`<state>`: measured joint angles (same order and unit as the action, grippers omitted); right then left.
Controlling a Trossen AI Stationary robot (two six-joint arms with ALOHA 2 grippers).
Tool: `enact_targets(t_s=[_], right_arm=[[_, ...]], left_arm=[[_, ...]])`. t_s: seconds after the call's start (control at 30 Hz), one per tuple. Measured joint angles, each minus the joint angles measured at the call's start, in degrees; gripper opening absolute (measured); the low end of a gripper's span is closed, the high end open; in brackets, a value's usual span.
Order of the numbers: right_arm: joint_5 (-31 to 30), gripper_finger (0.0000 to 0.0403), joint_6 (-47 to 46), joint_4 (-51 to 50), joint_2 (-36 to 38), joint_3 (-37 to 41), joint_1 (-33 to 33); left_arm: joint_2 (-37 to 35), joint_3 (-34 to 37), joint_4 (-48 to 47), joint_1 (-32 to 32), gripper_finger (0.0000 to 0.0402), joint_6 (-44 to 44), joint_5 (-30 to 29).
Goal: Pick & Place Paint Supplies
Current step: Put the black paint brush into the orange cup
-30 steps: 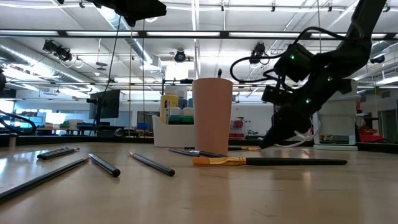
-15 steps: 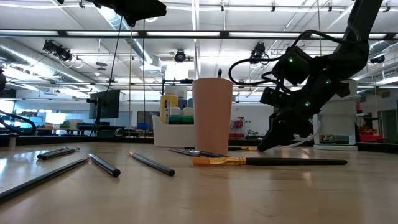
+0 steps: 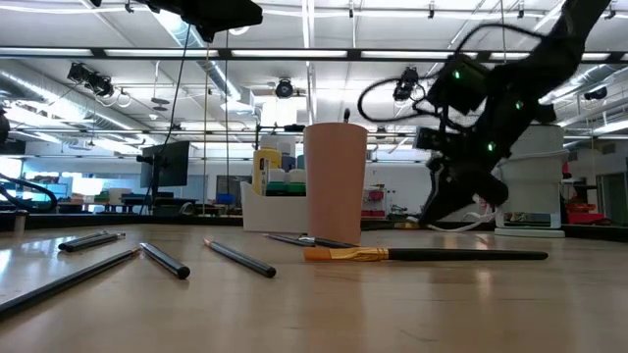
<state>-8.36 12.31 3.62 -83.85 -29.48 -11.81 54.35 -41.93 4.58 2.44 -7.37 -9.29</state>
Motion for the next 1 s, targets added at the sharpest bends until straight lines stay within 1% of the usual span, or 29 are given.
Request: enact_targets(t_s=[0.13, 0.3, 0.43, 0.5, 0.57, 0.63, 0.73, 0.87, 1.0], right_arm=[[-6.57, 0.0001, 3.36, -13.38, 4.26, -6.31, 3.56], [-17.78, 0.0001, 9.78, -27.54, 8.08, -15.8, 9.44], [-27.58, 0.0001, 15.61, -32.15, 9.67, -22.96, 13.93], [-30.7, 0.0001, 20.82, -32.42, 9.78, -25.65, 15.63], [-31.94, 0.0, 28.27, -30.47, 9.78, -27.64, 16.89], [-31.97, 0.0, 35.71, -24.42, 9.78, -28.21, 17.72], [-29.93, 0.0, 45.85, -17.69, 9.78, -28.16, 18.43], [-28.23, 0.0, 56.15, -12.65, 9.25, -28.16, 19.02], [-27.8, 0.0, 64.91, -9.86, 7.83, -28.16, 19.06]], left_arm=[[0.01, 0.0, -0.01, 0.01, 0.0103, 2.59, 0.5], [0.02, 0.0, 0.07, 0.02, 0.0103, 5.55, 0.54], [0.02, 0.0, 0.25, 0.0, 0.0103, 5.04, 0.21], [0.45, 0.0, 1.7, 0.01, 0.0103, 4.99, -0.02], [1.22, 0.0, 3.4, 0.34, 0.0103, 5.01, 0.63], [2.14, 0.02, 5.13, 0.9, 0.0103, 5.9, 2.69], [4.44, 0.04, 6.92, 2.31, 0.0109, 10.9, 6.74], [8.56, 0.02, 11.12, 4.22, 0.0135, 17.47, 11.88], [13.37, -2.45, 12.96, 6.26, 0.0179, 22.09, 17.3]])
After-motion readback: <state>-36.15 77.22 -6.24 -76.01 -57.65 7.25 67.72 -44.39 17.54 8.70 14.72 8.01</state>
